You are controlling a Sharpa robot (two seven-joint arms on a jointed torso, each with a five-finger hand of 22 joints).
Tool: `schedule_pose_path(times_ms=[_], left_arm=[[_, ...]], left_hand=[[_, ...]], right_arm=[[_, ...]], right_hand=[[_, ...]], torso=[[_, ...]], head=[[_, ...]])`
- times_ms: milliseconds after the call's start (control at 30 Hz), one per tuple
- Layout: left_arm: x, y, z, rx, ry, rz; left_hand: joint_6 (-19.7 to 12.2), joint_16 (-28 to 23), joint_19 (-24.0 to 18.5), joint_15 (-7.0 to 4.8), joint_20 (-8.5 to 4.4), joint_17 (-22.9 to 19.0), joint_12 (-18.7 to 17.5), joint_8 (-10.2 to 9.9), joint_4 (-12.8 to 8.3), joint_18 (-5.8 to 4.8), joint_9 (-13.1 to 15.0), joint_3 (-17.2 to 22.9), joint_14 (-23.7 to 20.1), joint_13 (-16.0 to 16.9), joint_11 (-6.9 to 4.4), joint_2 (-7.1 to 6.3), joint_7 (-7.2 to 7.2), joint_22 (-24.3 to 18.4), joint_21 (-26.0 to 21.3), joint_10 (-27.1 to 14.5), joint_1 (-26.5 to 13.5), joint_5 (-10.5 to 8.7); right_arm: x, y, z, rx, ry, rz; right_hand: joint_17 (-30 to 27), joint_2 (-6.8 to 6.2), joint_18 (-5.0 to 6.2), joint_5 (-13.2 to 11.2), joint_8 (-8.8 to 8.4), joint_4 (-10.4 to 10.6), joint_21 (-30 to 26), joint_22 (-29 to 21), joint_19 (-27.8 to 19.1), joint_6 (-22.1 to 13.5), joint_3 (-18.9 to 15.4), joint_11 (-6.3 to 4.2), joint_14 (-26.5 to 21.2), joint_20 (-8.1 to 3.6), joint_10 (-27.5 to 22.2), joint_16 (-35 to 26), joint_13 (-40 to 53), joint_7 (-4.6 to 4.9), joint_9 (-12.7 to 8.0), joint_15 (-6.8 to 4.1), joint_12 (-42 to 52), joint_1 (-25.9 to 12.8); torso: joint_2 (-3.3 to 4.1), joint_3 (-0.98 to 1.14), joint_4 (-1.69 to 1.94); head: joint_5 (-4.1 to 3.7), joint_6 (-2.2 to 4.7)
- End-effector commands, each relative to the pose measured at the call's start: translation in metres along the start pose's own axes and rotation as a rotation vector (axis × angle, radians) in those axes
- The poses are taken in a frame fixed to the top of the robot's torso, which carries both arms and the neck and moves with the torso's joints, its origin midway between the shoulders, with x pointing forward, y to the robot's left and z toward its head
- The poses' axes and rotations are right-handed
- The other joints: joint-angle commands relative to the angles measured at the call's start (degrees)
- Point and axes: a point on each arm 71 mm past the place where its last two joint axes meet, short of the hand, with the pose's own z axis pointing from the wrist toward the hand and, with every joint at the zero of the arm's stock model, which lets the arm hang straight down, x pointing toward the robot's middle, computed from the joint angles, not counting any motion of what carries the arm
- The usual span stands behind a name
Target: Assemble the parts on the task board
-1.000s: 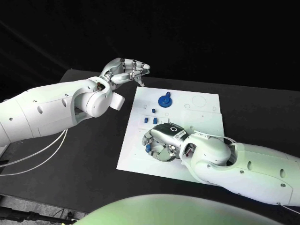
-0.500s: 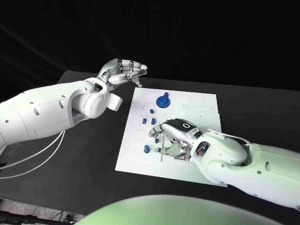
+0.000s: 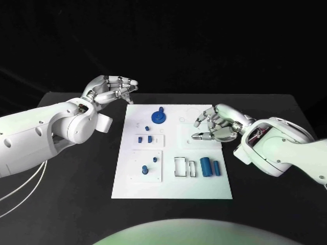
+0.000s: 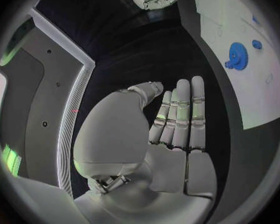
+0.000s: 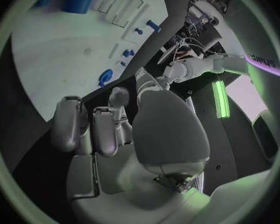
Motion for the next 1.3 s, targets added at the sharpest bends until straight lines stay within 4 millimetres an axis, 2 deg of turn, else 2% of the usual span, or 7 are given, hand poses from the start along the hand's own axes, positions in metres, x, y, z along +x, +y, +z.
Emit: schedule_pose_path(times_ms=[33,133,267,400,567,867,1300], left_arm=[[0.002,0.000,0.000,0.003,0.015,-0.006],[0.002,0.000,0.000,0.001,0.019,-0.007],[0.003,0.000,0.000,0.000,0.019,-0.008],[0.003,0.000,-0.001,0.000,0.020,-0.008],[0.004,0.000,0.000,0.000,0.023,-0.009],[0.004,0.000,0.000,0.001,0.025,-0.010],[0.004,0.000,-0.001,-0.001,0.026,-0.010]], left_hand=[[-0.3,-0.2,-0.3,0.02,0.07,0.0,0.2,-0.1,-0.3,0.73,-0.1,0.0,-0.4,-0.1,0.09,0.13,0.21,0.1,0.1,-0.4,0.1,0.24],[-0.3,-0.3,-0.3,0.02,0.07,0.0,0.2,-0.1,-0.3,0.73,-0.1,0.0,-0.4,-0.1,0.10,0.14,0.21,0.1,0.1,-0.5,0.1,0.26],[-0.4,-0.3,-0.3,-0.01,0.05,0.0,0.3,-0.1,-0.4,0.76,-0.1,0.2,-0.5,-0.1,0.08,0.23,0.20,0.1,0.1,-0.5,0.3,0.34],[-0.4,-0.3,-0.3,-0.01,0.05,0.0,0.3,-0.1,-0.5,0.76,-0.1,0.2,-0.5,-0.1,0.08,0.23,0.20,0.1,0.1,-0.5,0.3,0.34],[-0.4,-0.3,-0.3,0.00,0.06,0.0,0.3,-0.1,-0.4,0.75,-0.1,0.2,-0.5,-0.2,0.10,0.17,0.23,0.1,0.1,-0.5,0.2,0.31],[-0.4,-0.3,-0.3,0.00,0.06,0.0,0.3,-0.1,-0.4,0.75,-0.1,0.2,-0.5,-0.2,0.10,0.17,0.23,0.1,0.1,-0.5,0.2,0.31],[-0.4,-0.3,-0.3,0.00,0.06,0.0,0.3,-0.1,-0.4,0.75,-0.1,0.2,-0.5,-0.2,0.10,0.17,0.23,0.1,0.1,-0.5,0.2,0.31]], right_arm=[[-0.002,-0.015,-0.013,0.122,0.035,0.038],[-0.004,-0.027,-0.026,0.185,0.024,0.023],[-0.003,-0.040,-0.040,0.255,0.023,-0.006],[0.007,-0.046,-0.049,0.283,0.043,-0.053],[0.021,-0.047,-0.055,0.284,0.076,-0.088],[0.042,-0.043,-0.054,0.262,0.130,-0.118],[0.061,-0.036,-0.047,0.230,0.165,-0.154]], right_hand=[[3.3,1.08,-0.95,0.1,2.55,0.2,2.8,9.7,0.9,-1.0,-1.3,-0.06,2.9,-0.02,3.0,1.7,11.2,-0.01,0.6,-0.19,7.7,-0.4],[6.4,0.81,-0.71,0.1,3.29,0.3,1.7,9.4,0.5,-1.3,-2.3,-0.05,3.5,-0.02,3.6,3.3,13.3,-0.05,0.6,-0.17,8.9,-1.3],[7.6,0.52,-0.78,0.1,3.57,0.3,2.0,9.6,0.7,-1.5,-3.0,-0.02,3.7,0.01,3.5,3.9,13.5,-0.03,0.5,-0.15,8.9,-2.1],[9.2,0.56,-0.89,0.1,3.69,0.3,2.6,9.8,0.9,-1.5,-3.2,-0.05,4.0,0.01,4.4,4.6,15.1,-0.07,0.4,-0.15,9.8,-2.2],[9.9,0.47,-0.98,0.1,3.81,0.2,3.0,10.0,1.0,-1.3,-3.3,-0.08,4.2,0.01,4.5,5.0,15.3,-0.12,0.3,-0.16,9.9,-2.1],[10.2,0.65,-1.00,0.2,3.69,0.2,3.1,10.0,1.1,-1.1,-3.3,-0.13,4.2,-0.01,4.9,5.1,16.0,-0.16,0.2,-0.19,10.2,-1.8],[10.2,0.69,-0.93,0.2,3.54,0.3,2.8,9.9,1.0,-0.8,-3.3,-0.16,4.2,-0.02,5.0,5.2,16.2,-0.21,0.0,-0.21,10.3,-1.9]], torso=[[-0.60,-0.07,-0.55],[-0.80,-0.23,-0.65],[-1.09,-0.42,-0.94],[-1.24,-0.52,-1.26],[-1.20,-0.56,-1.02],[-1.11,-0.50,-1.13],[-1.03,-0.48,-1.22]], head=[[-2.04,0.06],[-3.10,0.15],[-3.78,-0.01],[-3.75,-0.31],[-3.75,-0.35],[-2.30,-0.55],[-1.32,-1.19]])
